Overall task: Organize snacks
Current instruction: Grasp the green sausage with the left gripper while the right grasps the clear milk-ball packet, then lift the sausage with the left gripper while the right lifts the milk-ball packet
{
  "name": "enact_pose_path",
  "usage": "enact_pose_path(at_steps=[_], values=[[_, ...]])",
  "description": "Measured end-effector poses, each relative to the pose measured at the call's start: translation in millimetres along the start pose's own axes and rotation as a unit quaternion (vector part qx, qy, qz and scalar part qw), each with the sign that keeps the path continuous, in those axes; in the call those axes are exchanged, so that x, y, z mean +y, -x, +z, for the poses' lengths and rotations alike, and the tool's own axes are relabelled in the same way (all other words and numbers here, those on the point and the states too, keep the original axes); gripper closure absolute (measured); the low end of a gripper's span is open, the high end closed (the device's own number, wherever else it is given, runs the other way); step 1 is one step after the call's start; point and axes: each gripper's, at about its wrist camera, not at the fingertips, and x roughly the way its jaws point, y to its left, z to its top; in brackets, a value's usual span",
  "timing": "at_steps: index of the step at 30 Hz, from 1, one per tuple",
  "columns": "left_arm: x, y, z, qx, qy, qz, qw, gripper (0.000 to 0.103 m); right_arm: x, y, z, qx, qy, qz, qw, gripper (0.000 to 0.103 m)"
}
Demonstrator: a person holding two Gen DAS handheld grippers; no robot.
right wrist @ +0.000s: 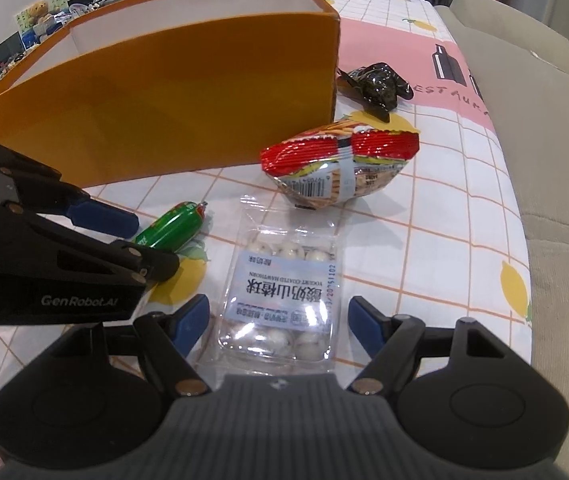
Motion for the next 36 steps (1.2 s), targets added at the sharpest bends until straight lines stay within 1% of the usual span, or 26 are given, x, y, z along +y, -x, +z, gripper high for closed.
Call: enact_pose_path(at_steps=[1,5,10,19,23,25,30,36], values=[[0.6,0.4,-0.2,-0.002,0.002,0.0,1.0,0.078,0.1,-0.8,0.1,0.0,-0.001,-0.001,1.0,0.029],[10.8,2.1,-2.3,-0.014,0.033,-0.012,0.9993,0.078,-1.2,-2.9,1.1,-0.004,-0.003,-0.004,1.0,0.029],[23.1,3.6,-7.0,-0.019,0.064,-0.011,0.9977,0.079,-1.2,-3.2,2.0,-0.008,-0.006,-0.004,1.0,0.029],[27.2,3.7,-9.7,-0.018,0.07,0.001,0.9974,0.079,-3.9,-6.6,5.8,-0.008,-0.016,-0.002,1.0,0.029],[26.9,4.1,-9.6,-0.018,0.068,0.005,0.9975,0.079,-1.5,-6.3,5.5,-0.007,-0.008,-0.006,1.0,0.033],[27.4,3.9,-9.4,-0.017,0.071,0.006,0.9973,0.079,0.4,-6.5,5.4,-0.007,0.003,-0.014,1.0,0.042],[28.3,6.8,-10.5,-0.014,0.08,0.007,0.9967,0.079,-0.8,-6.2,5.9,-0.007,0.002,-0.013,1.0,0.044],[28.8,21.9,-8.1,-0.027,0.085,0.002,0.996,0.079,-3.1,1.2,6.5,-0.008,-0.013,-0.006,1.0,0.046]])
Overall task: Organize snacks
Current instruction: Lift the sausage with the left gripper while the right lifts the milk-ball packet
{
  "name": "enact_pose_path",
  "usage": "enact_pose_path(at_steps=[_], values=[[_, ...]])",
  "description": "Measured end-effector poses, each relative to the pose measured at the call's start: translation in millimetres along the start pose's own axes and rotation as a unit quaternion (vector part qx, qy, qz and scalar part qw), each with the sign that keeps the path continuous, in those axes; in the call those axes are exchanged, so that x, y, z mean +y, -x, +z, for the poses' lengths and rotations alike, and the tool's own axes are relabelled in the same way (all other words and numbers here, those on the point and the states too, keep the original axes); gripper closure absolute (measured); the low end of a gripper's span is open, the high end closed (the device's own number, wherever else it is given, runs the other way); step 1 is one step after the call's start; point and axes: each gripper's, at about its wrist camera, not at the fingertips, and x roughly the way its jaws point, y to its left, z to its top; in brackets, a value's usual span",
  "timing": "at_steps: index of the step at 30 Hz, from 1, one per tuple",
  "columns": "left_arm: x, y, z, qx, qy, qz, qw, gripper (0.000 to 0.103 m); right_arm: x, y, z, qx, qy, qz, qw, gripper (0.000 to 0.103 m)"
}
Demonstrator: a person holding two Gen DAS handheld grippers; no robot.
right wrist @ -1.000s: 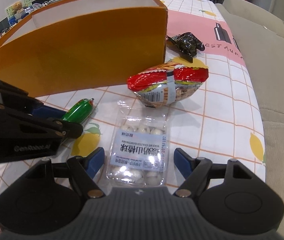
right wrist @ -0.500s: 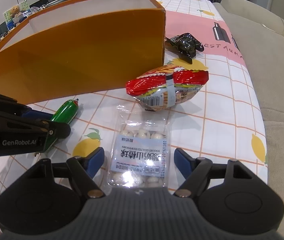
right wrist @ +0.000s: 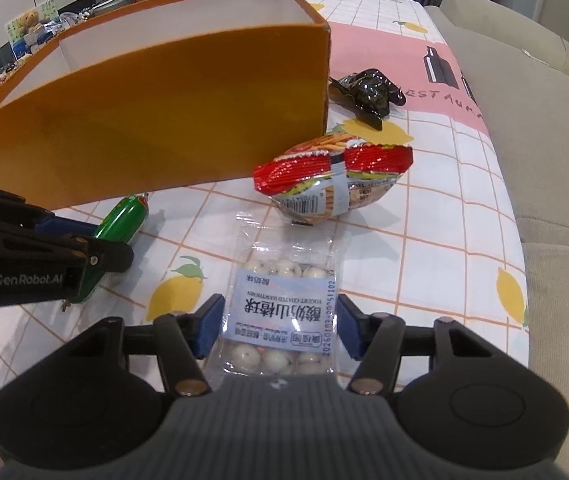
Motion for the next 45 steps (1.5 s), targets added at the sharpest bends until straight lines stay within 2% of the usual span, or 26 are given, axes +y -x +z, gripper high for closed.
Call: enact_pose_path(at_steps=[8,26,35,45], values=[[3.7,33.9,3.9,-0.021,0.026,-0.014,0.9993,0.079,9.1,31.1,2.1,-0.022,0.003,0.006,1.0,0.046],[19.8,108.5,29.9,-0.111,0.049,-0.021,0.9924,0.079,28.3,110.6,27.9,-0.115,0.002,0.032,0.993,0.047],[41.0,121.3,58.7,-0.136,0.055,-0.018,0.9891,0.079,31.3,120.1,69.8,-0.148,0.012,0.039,0.988,0.047],[64.1,111.3,91.5,-0.136,0.06,-0.015,0.9887,0.079,36.9,100.0,126.8,-0.156,0.028,0.053,0.986,0.047]])
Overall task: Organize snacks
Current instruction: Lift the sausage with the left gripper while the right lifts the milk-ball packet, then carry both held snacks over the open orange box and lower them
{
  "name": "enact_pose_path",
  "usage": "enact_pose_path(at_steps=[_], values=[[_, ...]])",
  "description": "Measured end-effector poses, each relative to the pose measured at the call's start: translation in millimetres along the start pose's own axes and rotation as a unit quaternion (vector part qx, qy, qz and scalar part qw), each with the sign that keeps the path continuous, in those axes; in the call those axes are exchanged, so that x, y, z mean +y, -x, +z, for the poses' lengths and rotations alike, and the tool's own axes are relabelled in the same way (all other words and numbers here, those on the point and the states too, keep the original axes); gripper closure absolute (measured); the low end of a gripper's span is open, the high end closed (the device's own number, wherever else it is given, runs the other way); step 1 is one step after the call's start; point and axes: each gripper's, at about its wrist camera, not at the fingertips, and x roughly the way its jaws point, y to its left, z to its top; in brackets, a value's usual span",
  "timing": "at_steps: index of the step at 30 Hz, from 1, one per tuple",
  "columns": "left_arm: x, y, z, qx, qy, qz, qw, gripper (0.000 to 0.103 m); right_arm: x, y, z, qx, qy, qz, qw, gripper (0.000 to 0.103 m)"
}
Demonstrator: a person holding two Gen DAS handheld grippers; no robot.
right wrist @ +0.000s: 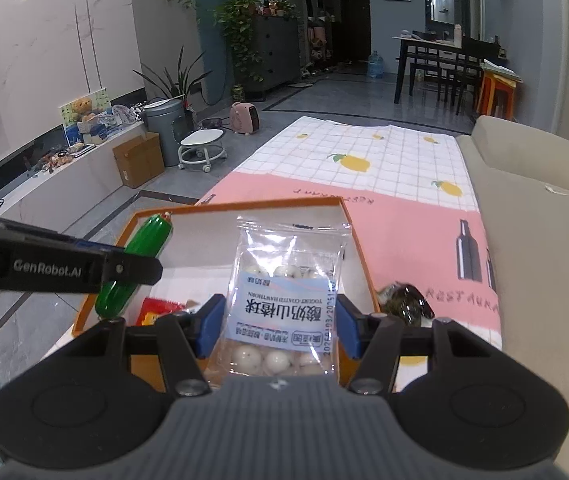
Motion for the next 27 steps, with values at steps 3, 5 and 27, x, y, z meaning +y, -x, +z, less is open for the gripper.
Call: enact_pose_path(at_steps=[3,5,27], values=[[4.8,-9.8,6.3,0.004,-0.006,0.003,1.0,0.079,1.4,-17.8,12.4,0.01,0.007,0.002,1.0,0.047],[8.5,-18.0,9.5,0.01,-0.009,0.007,0.9999,0.079,2.5,-30.9,19.6,0.018,0.013,0.004,1.0,0.047],[66.3,-125.6,23.0,0.129,-0.005,0.069,0.9892,0.079,18.2,-184.9,50.9,0.128,0.07,0.009,0.989,0.047]])
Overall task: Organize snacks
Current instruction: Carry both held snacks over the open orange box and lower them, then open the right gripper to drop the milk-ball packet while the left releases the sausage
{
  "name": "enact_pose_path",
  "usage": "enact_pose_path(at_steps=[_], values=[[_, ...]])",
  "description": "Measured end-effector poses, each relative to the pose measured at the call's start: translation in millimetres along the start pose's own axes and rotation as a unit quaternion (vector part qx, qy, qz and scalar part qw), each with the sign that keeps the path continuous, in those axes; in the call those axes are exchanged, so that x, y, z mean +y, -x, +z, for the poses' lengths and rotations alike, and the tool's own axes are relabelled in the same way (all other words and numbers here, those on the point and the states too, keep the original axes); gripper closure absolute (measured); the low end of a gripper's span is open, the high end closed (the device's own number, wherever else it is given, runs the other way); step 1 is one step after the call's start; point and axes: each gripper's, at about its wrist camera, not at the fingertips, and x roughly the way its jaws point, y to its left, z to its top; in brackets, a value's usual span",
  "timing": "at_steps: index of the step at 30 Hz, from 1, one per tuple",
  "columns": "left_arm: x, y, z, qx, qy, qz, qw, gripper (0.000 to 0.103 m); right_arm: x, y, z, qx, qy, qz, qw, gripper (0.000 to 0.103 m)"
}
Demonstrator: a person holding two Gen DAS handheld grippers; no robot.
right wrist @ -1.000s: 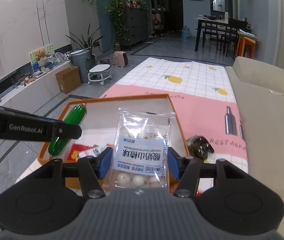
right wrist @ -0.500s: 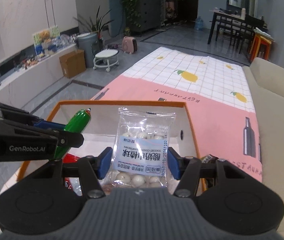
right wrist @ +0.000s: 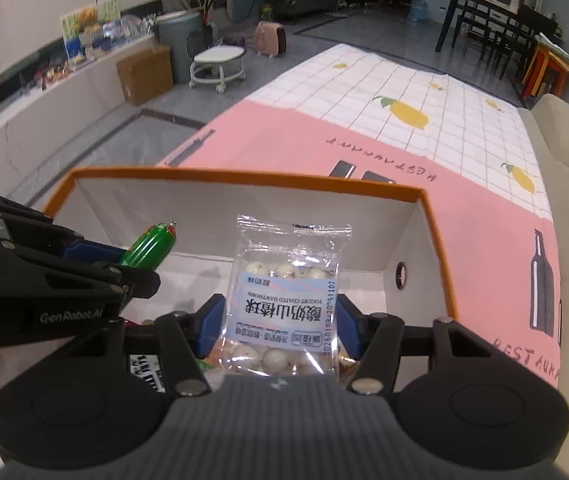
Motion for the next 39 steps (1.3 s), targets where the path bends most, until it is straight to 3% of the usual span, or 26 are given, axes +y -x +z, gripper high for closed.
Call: enact_pose_path(at_steps=[28,32,39], values=[[0.6,-46.0,0.9,0.049,-0.01,0.03,0.9983,0.078,1.5,-52.6,10.2,0.085,0.012,-0.017,0.996,0.043],[1.0,-45.7,0.8,0.053,-0.011,0.032,0.9981,0.068,-0.4,-51.5,9.5,0.086,0.006,-0.01,0.996,0.042],[2.5,-34.7,-1.1,0.045,-0.003,0.039,0.9982,0.056,-3.4,-42.3,10.3,0.058,-0.005,-0.029,0.998,0.029]])
